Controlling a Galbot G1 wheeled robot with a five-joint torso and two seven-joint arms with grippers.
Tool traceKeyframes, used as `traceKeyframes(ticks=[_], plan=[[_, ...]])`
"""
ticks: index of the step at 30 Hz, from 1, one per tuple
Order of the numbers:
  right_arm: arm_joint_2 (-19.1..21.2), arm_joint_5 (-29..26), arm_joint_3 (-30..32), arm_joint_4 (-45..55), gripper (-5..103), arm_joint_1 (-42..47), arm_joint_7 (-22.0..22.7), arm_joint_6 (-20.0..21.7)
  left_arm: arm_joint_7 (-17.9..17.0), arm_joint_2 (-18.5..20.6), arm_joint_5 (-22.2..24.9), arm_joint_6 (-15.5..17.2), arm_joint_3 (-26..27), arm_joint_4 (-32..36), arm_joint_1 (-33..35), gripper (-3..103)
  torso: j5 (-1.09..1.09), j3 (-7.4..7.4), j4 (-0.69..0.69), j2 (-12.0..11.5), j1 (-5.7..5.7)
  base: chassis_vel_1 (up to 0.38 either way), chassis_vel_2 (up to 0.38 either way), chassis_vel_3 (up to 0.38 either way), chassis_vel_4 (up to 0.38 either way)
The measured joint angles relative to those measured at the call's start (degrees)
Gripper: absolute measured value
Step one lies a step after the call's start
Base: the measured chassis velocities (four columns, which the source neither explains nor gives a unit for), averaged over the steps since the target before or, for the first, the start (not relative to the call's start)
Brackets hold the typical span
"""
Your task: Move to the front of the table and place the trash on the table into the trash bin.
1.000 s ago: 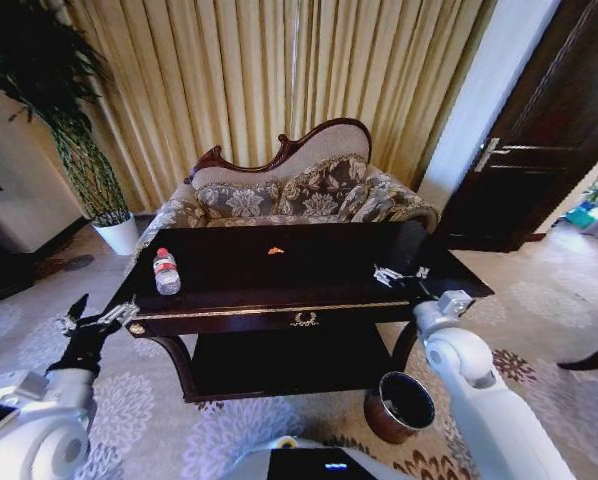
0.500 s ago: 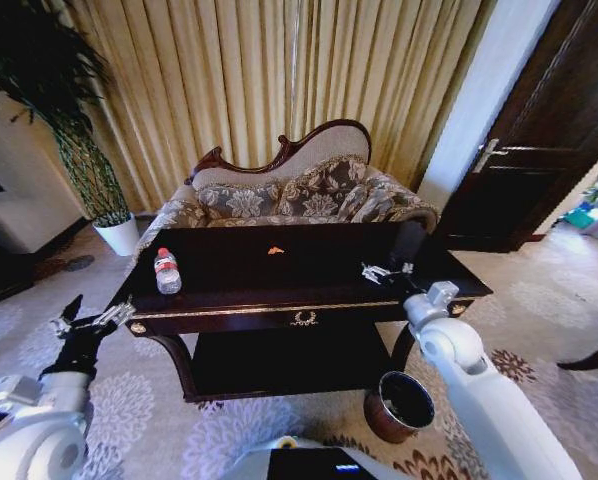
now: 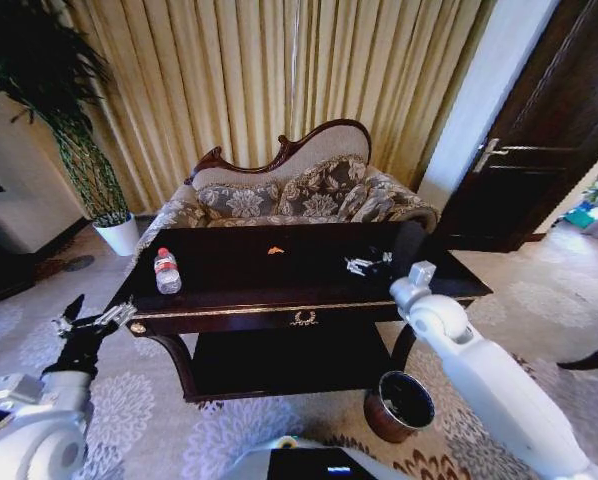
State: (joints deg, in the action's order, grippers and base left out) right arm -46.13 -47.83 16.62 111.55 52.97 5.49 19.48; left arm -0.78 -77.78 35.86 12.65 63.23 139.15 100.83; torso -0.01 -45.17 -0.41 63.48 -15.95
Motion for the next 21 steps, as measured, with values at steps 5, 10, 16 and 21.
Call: traceKeyframes(ticks=[5,10,16,21], plan=[[1.21,-1.66,-3.84,-1.49,100,-4.09,0.0,0.6,0.02,-0.38,-0.09,0.03,-0.02,-0.03,0.12,100,0.0,0.0,0.0,0.0,0.0,0.0,0.0,0.0,0.0],[1.88,-3.53,-9.31,-3.9,100,-9.53,-0.01,1.08,0.05,-0.46,-0.11,0.07,0.07,-0.25,0.22,100,0.0,0.0,-0.01,0.0,0.0,0.0,0.0,0.0,0.0],[2.25,-5.34,-16.49,-7.49,100,-17.49,-1.05,1.52,0.06,-0.43,-0.05,0.4,0.79,0.09,0.65,100,0.0,0.0,0.0,0.0,0.0,0.0,0.0,0.0,0.0],[2.16,-7.19,-21.11,-10.02,100,-23.29,-1.63,1.77,0.03,-0.43,0.51,1.08,1.9,0.56,0.79,100,-0.01,0.0,0.0,0.0,0.0,0.0,0.0,0.0,0.0]])
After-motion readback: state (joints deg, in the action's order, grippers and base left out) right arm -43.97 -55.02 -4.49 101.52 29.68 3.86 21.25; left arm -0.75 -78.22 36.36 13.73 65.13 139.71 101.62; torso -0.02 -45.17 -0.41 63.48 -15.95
